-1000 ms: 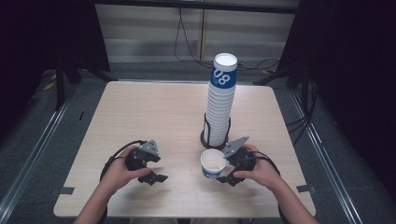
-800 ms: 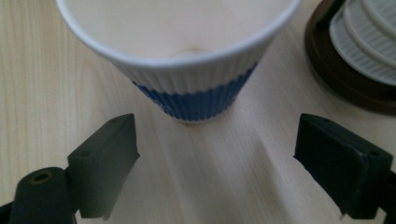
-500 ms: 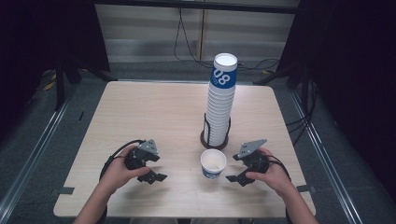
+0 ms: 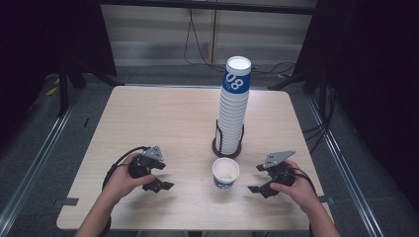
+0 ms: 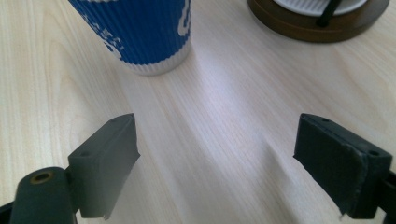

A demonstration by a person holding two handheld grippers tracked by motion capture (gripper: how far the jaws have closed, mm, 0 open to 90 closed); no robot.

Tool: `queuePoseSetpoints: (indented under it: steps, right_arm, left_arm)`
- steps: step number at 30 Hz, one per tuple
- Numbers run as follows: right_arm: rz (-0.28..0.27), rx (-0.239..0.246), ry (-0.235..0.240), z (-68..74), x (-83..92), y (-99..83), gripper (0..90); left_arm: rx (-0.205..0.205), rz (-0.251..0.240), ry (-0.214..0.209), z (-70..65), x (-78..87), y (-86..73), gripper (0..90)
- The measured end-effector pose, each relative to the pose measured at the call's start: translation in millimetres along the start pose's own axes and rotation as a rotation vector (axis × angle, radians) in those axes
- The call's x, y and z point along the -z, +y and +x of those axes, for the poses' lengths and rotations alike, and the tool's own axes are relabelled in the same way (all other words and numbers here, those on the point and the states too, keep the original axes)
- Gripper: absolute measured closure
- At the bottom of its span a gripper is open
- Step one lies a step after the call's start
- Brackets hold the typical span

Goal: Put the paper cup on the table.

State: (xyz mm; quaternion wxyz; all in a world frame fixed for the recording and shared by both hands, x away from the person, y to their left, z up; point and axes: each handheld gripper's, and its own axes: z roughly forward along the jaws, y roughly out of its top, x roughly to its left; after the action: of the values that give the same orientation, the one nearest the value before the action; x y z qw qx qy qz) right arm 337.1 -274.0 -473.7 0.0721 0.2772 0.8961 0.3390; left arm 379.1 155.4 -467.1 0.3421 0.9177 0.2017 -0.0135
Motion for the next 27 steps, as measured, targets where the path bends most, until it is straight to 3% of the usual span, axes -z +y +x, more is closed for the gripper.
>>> queuePoseSetpoints:
  steps: [16,27]
  right_arm:
    - [0.001,-0.024,-0.057,-6.0,0.7,-19.4,12.6]
    - [-0.002,-0.044,-0.096,-12.4,1.0,-30.4,12.6]
  left_arm:
    - [0.046,-0.029,0.037,20.4,7.4,-23.0,18.0]
    - [0.054,-0.038,0.084,34.6,13.4,-41.1,17.8]
